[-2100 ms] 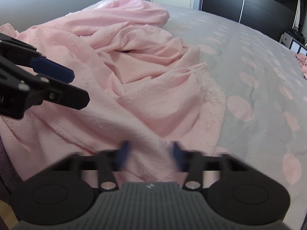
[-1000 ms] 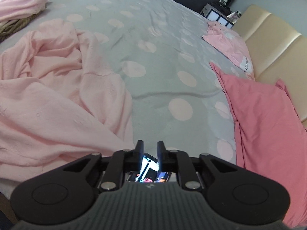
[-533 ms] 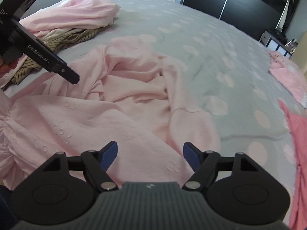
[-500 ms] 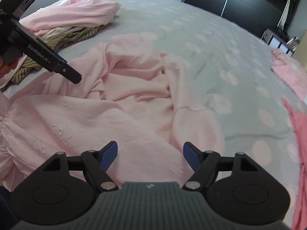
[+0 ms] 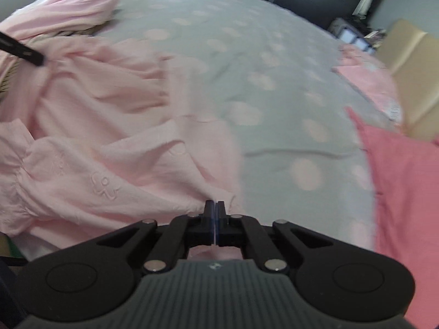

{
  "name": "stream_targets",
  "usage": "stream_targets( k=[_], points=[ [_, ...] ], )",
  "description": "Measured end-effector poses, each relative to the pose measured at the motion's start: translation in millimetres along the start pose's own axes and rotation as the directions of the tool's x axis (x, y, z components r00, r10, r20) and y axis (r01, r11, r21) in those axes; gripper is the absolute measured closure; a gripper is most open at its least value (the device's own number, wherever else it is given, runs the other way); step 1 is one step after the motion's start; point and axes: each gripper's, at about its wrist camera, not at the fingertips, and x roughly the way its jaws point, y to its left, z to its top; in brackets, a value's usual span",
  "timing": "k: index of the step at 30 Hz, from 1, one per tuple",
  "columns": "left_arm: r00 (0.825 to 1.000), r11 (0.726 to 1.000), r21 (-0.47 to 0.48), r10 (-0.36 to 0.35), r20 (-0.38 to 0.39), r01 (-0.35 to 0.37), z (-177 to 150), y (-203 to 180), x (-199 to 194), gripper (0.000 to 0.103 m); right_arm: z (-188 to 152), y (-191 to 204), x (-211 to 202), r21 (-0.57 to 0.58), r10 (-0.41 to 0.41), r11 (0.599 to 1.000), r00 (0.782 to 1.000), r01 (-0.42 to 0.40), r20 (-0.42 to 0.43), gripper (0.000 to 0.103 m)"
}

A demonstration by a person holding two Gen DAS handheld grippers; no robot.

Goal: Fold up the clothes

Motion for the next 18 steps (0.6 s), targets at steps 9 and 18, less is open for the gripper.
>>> stream_targets(
  k=[9,18],
  points=[
    [0.998,0.999,-0.038,-0.005,-0.068,0.002,-9.7,25.8,-50.6,0.097,-24.4,-119.3,-39.3,0.161,-0.316,0.933,0.947,0.321,-0.061,0.103],
    [0.941,0.995,0.094,0.066,-0.331,-0.037,-54.5,22.8,-38.6,0.097,-53.1,-135.6,5.7,0.146,-0.2,0.959,0.944,0.244,-0.262,0.102]
  ],
)
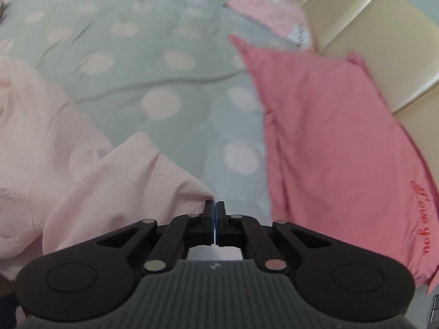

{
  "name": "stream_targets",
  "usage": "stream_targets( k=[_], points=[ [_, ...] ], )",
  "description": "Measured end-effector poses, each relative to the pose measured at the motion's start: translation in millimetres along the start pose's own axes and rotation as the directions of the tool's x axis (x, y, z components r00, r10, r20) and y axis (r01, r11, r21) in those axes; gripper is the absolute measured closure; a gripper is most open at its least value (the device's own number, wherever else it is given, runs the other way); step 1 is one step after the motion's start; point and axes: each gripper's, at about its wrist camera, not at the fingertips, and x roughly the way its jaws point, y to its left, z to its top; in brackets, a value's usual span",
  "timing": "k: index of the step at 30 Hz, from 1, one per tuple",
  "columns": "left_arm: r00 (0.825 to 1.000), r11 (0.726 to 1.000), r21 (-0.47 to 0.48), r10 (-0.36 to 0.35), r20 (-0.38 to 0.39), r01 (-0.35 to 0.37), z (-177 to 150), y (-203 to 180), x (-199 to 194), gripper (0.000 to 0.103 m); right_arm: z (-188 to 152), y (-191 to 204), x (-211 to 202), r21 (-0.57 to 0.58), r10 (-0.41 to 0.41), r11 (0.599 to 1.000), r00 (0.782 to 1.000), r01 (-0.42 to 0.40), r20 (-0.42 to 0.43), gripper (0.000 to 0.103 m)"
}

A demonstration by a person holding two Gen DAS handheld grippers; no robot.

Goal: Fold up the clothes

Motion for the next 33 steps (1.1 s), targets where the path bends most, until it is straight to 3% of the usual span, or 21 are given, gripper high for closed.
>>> stream_targets(
  k=[4,7,9,11,14,16,18,22,29,33],
  points=[
    [0.995,0.998,0.01,0.057,-0.079,-0.057,-0.5,10.2,3.9,0.091,-7.5,2.7,9.5,-0.054,-0.018,0.998,0.998,0.015,-0.058,0.099],
    [0.994,0.996,0.02,0.087,-0.066,-0.085,3.6,15.3,-8.0,0.078,-14.1,-9.1,7.1,-0.045,-0.019,0.999,0.997,0.016,-0.07,0.092],
    [0.995,0.996,0.024,0.089,-0.039,-0.088,12.8,13.8,-16.8,0.061,-17.4,-19.1,-2.1,0.003,-0.002,1.0,0.999,0.002,-0.041,0.092],
    [0.997,0.996,0.027,0.081,0.003,-0.081,28.4,8.8,-23.6,0.055,-14.2,-25.5,-12.2,0.064,0.036,0.997,0.999,-0.037,0.006,0.092],
    [0.997,0.998,0.039,0.047,0.061,-0.05,58.6,-2.2,-18.2,0.053,-1.1,-19.6,-20.3,0.108,0.111,0.987,0.99,-0.12,0.088,0.085],
    [0.995,0.998,0.048,0.025,0.098,-0.03,79.7,-9.6,-9.9,0.052,10.8,-7.6,-19.9,0.113,0.168,0.977,0.978,-0.183,0.127,0.065],
    [0.992,0.998,0.055,0.018,0.128,-0.025,99.6,-14.1,9.2,0.052,21.9,8.1,-12.4,0.102,0.213,0.968,0.967,-0.228,0.139,0.058],
    [0.988,0.998,0.06,0.013,0.153,-0.022,132.1,-15.8,54.6,0.048,41.9,39.9,16.5,0.095,0.298,0.945,0.945,-0.312,0.135,0.05],
    [0.991,1.0,0.018,-0.01,0.13,0.008,159.6,-1.8,119.2,0.045,64.3,60.0,81.2,0.118,0.343,0.929,0.936,-0.35,0.072,0.049],
    [0.995,0.999,-0.003,-0.032,0.098,0.032,164.3,3.1,146.1,0.044,67.6,55.2,101.3,0.178,0.436,0.877,0.894,-0.447,0.098,0.047]
  ],
)
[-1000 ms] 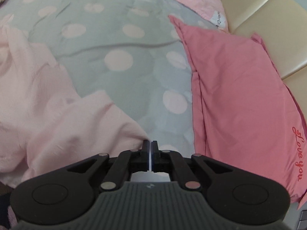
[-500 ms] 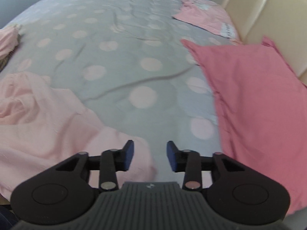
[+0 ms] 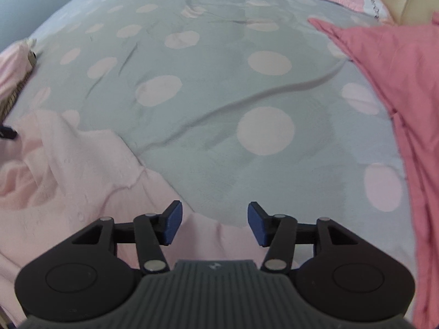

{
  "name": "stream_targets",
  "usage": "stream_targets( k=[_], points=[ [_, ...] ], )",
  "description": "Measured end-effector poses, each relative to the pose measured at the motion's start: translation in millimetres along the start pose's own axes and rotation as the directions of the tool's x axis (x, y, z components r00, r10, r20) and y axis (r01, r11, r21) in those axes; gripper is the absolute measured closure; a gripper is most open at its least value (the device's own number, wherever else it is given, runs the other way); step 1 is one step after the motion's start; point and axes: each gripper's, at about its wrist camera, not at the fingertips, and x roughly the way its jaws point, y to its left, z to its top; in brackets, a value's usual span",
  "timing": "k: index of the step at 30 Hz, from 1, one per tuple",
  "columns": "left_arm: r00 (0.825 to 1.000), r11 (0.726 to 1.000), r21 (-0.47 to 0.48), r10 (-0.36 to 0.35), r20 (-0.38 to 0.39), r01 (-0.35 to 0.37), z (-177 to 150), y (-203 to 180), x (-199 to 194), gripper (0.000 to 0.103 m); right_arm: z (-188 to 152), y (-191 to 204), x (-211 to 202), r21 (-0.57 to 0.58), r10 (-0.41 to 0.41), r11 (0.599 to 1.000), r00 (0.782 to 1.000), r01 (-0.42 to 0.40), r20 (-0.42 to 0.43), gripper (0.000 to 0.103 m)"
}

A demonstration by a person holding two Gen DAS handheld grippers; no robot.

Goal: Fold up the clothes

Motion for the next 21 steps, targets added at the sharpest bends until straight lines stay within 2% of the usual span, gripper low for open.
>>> stream_targets(
  k=[4,5,6,8,9,11,16,19,21],
  points=[
    [0.998,0.998,-0.014,-0.065,0.009,0.065,-4.5,-4.8,8.6,0.047,5.6,8.1,14.2,0.035,0.105,0.994,0.994,-0.106,0.023,0.047],
    [0.997,0.997,-0.004,-0.077,0.013,0.077,-5.8,-8.2,8.5,0.056,6.8,13.2,19.8,0.031,0.127,0.991,0.992,-0.128,0.014,0.048],
    [0.997,0.997,0.009,-0.08,0.011,0.08,-6.7,-12.2,8.1,0.068,8.0,18.4,25.6,0.027,0.149,0.988,0.989,-0.149,0.005,0.053],
    [0.997,0.997,0.03,-0.076,0.007,0.076,-8.2,-18.3,6.2,0.086,7.4,29.3,37.3,0.012,0.148,0.989,0.988,-0.148,-0.053,0.081],
    [0.997,0.997,0.031,-0.077,0.014,0.076,-8.9,-19.2,3.7,0.095,6.6,34.4,42.4,0.004,0.14,0.99,0.987,-0.14,-0.083,0.101],
    [0.997,0.997,0.028,-0.07,0.041,0.069,-9.8,-19.5,-3.7,0.099,6.7,41.8,38.0,-0.023,0.106,0.994,0.992,-0.108,-0.075,0.101],
    [0.989,0.999,0.0,-0.046,0.14,0.046,-6.1,-8.8,-51.0,0.102,21.3,44.9,-7.7,-0.015,0.068,0.998,0.996,-0.067,0.064,0.102],
    [0.976,0.999,-0.013,-0.031,0.216,0.034,4.8,-1.7,-93.3,0.102,38.5,46.8,-45.2,-0.014,0.039,0.999,0.985,-0.037,0.167,0.102],
    [0.961,0.999,-0.019,-0.025,0.277,0.031,14.8,-1.1,-125.2,0.102,53.3,49.5,-71.4,-0.014,0.021,1.0,0.972,-0.018,0.235,0.102]
  ],
)
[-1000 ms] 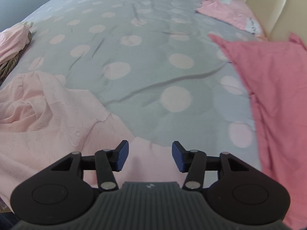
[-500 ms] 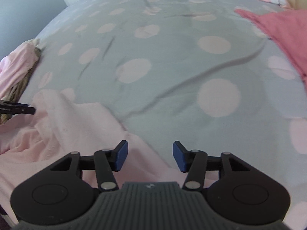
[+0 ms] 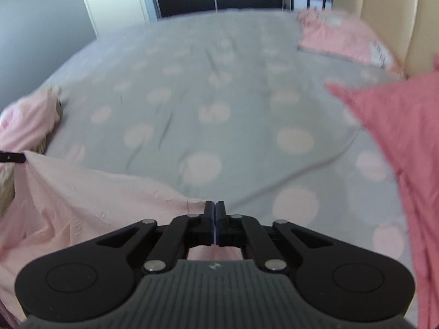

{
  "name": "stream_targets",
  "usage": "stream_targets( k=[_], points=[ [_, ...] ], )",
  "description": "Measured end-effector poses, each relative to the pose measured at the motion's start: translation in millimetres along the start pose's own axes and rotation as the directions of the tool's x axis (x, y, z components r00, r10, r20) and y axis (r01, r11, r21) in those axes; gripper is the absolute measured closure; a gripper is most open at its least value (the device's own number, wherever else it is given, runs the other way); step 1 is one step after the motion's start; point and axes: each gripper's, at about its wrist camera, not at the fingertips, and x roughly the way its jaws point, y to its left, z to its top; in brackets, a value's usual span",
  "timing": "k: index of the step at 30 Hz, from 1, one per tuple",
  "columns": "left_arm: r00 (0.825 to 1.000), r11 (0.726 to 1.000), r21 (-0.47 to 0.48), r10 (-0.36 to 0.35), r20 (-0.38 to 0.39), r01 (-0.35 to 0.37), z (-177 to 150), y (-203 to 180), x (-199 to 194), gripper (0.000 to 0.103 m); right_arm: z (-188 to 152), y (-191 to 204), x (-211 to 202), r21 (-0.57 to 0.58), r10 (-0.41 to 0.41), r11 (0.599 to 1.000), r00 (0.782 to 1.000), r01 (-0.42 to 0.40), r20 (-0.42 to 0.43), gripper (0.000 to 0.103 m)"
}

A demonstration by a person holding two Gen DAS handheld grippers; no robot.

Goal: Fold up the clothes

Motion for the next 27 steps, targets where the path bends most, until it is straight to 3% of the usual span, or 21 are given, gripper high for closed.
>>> stream_targets(
  k=[4,6,8,10,11,13,15,16,18,19,23,25,27],
  points=[
    [0.988,1.0,0.016,0.008,0.156,-0.011,44.2,-11.1,-63.1,0.103,54.0,23.5,-50.8,-0.065,-0.044,0.996,0.989,0.054,0.144,0.103],
    [0.97,0.999,0.032,0.017,0.244,-0.025,67.3,-19.7,-98.1,0.103,84.9,39.2,-81.4,-0.099,-0.06,0.992,0.971,0.084,0.232,0.103],
    [0.94,0.998,0.044,0.03,0.339,-0.047,89.9,-29.0,-138.7,0.103,114.8,55.1,-114.4,-0.117,-0.064,0.987,0.943,0.108,0.327,0.103],
    [0.903,0.996,0.05,0.041,0.429,-0.069,109.9,-36.5,-179.1,0.103,141.7,73.7,-150.6,-0.134,-0.091,0.977,0.891,0.167,0.445,0.103],
    [0.885,0.996,0.048,0.044,0.464,-0.075,119.3,-39.2,-198.9,0.103,153.1,81.1,-170.8,-0.134,-0.118,0.967,0.849,0.216,0.514,0.103],
    [0.869,0.992,0.071,0.053,0.492,-0.101,131.3,-47.1,-227.3,0.103,176.8,86.9,-211.1,-0.109,-0.118,0.968,0.795,0.225,0.595,0.103],
    [0.861,0.986,0.104,0.062,0.505,-0.133,140.8,-55.9,-251.9,0.103,194.7,89.2,-239.4,-0.116,-0.056,0.981,0.803,0.155,0.594,0.103],
    [0.865,0.982,0.116,0.071,0.496,-0.147,141.5,-58.6,-258.4,0.103,194.2,93.5,-243.1,-0.145,-0.04,0.977,0.809,0.154,0.587,0.103],
    [0.889,0.976,0.131,0.098,0.447,-0.173,133.8,-60.5,-258.6,0.103,191.9,102.5,-249.3,-0.204,-0.011,0.966,0.82,0.156,0.572,0.103],
    [0.903,0.973,0.142,0.111,0.415,-0.184,126.3,-59.0,-255.0,0.103,184.3,105.6,-243.3,-0.229,0.0,0.962,0.837,0.15,0.547,0.103],
    [0.956,0.959,0.194,0.155,0.25,-0.206,73.3,-38.2,-220.2,0.103,142.1,107.7,-184.2,-0.283,0.051,0.957,0.92,0.066,0.388,0.103],
    [0.972,0.96,0.197,0.166,0.167,-0.197,39.3,-19.2,-203.1,0.103,115.8,107.7,-143.1,-0.311,0.076,0.95,0.954,0.019,0.289,0.102],
    [0.981,0.965,0.186,0.169,0.091,-0.184,6.8,-0.3,-189.7,0.103,90.3,107.1,-103.4,-0.322,0.094,0.946,0.974,-0.023,0.206,0.102]
  ],
)
